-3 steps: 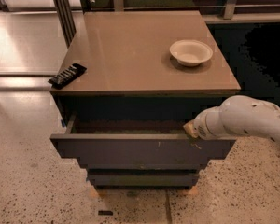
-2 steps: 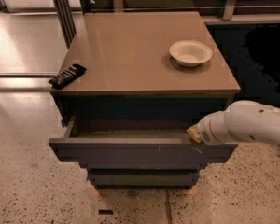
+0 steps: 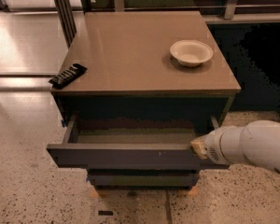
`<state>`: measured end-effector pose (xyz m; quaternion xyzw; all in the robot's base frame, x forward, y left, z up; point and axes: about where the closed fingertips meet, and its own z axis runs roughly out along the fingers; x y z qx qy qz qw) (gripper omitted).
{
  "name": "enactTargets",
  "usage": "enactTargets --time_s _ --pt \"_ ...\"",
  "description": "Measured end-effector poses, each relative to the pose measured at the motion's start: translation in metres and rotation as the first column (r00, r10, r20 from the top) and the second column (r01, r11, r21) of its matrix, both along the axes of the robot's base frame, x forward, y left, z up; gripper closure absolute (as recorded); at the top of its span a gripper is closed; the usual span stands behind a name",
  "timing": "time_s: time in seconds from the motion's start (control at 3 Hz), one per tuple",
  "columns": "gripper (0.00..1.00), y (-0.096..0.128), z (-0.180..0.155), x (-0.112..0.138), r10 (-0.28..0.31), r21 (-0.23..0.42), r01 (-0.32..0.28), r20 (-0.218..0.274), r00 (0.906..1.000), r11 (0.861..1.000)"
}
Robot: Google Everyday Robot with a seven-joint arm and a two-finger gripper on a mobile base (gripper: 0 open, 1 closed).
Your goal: Open top drawer
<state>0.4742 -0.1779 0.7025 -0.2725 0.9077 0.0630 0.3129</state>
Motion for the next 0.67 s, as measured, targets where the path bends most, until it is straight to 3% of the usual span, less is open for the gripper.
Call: enactTargets --time_s 0.33,0.67 --pt "1.00 0.002 0.012 -0.025 -0.011 0.012 0.011 0.012 0.9999 1.000" --pt "1.00 -0.001 0.030 -0.029 -0.011 -0.023 0.013 0.094 0.9955 1.000"
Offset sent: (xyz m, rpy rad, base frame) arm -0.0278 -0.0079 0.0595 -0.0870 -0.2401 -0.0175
